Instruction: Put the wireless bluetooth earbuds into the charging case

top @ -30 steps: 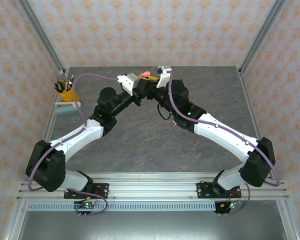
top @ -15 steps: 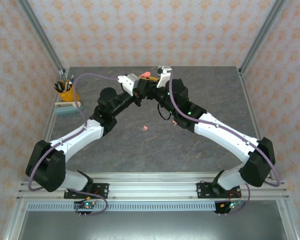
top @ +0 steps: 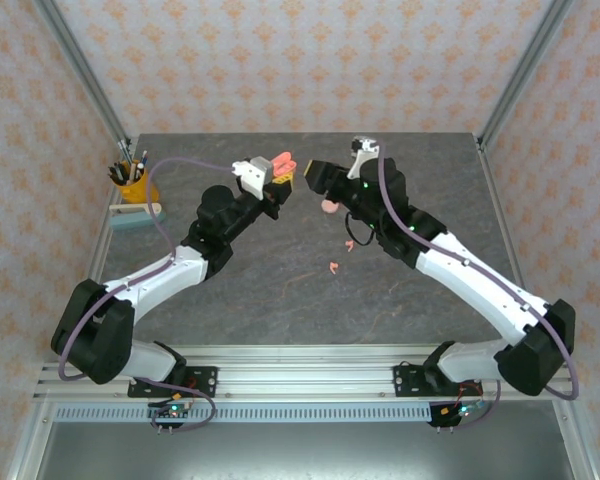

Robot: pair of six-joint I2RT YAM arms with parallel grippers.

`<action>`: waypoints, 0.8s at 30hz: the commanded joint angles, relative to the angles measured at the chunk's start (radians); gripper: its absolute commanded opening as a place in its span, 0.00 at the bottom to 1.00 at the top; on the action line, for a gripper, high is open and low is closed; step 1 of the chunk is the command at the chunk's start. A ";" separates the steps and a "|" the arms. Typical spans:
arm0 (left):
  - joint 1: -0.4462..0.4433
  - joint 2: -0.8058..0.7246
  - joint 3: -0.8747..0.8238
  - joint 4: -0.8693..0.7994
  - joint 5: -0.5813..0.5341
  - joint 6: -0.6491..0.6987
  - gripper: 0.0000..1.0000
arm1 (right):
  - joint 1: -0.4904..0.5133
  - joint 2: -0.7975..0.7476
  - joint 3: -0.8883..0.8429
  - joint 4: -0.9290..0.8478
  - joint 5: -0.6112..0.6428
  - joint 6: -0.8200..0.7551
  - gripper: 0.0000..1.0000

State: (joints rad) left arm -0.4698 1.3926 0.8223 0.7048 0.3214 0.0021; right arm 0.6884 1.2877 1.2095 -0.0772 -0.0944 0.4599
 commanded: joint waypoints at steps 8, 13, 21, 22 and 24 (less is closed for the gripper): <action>-0.002 -0.101 -0.011 -0.042 -0.028 0.030 0.00 | -0.038 0.131 -0.149 -0.340 0.003 0.226 0.62; -0.002 -0.123 -0.040 -0.047 -0.032 0.039 0.00 | -0.028 0.246 -0.140 -0.404 -0.004 0.330 0.64; -0.004 -0.136 -0.052 -0.043 -0.024 0.045 0.00 | -0.018 0.411 -0.051 -0.496 0.016 0.297 0.64; -0.004 -0.137 -0.052 -0.045 -0.026 0.048 0.00 | -0.018 0.425 -0.048 -0.496 0.008 0.291 0.64; -0.004 -0.138 -0.051 -0.048 -0.025 0.050 0.00 | -0.018 0.453 -0.046 -0.499 0.001 0.280 0.63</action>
State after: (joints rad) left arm -0.4698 1.2831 0.7757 0.6498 0.3050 0.0273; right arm 0.6670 1.7115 1.1381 -0.5205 -0.0978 0.7502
